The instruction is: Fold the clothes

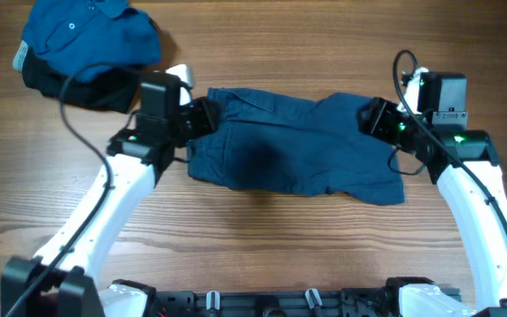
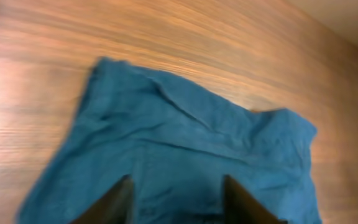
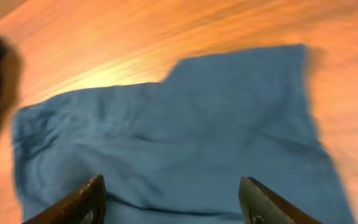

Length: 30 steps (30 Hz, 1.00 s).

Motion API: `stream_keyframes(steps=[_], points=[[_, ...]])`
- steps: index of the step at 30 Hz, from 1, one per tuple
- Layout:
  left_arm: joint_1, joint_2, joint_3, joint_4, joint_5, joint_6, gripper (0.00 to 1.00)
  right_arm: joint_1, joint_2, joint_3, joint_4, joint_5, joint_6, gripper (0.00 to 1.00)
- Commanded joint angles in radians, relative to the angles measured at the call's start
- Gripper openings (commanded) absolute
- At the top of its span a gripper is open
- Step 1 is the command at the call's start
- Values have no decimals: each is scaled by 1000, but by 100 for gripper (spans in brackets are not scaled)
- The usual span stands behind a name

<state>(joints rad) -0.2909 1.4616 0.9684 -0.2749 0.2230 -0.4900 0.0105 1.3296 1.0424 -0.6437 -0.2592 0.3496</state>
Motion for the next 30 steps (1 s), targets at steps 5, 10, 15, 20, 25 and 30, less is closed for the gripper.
stream_keyframes(steps=[5, 10, 15, 20, 25, 30], points=[[-113, 225, 8, 158, 62, -6, 63, 14, 280, 6, 113, -220, -106, 34], [-115, 367, 8, 219, 69, -68, 40, 14, 437, 6, 162, -284, -105, 22], [-111, 469, 8, 234, 64, -67, 24, 14, 524, 6, 163, -192, -111, 21], [-87, 511, 8, 202, 15, -68, 21, 14, 539, 6, 120, 118, -64, 26], [-45, 512, 8, 138, -76, -64, 20, -1, 541, 6, 105, 234, -62, 30], [13, 512, 8, 74, -140, -64, 20, -31, 553, 6, 105, 250, -61, 30]])
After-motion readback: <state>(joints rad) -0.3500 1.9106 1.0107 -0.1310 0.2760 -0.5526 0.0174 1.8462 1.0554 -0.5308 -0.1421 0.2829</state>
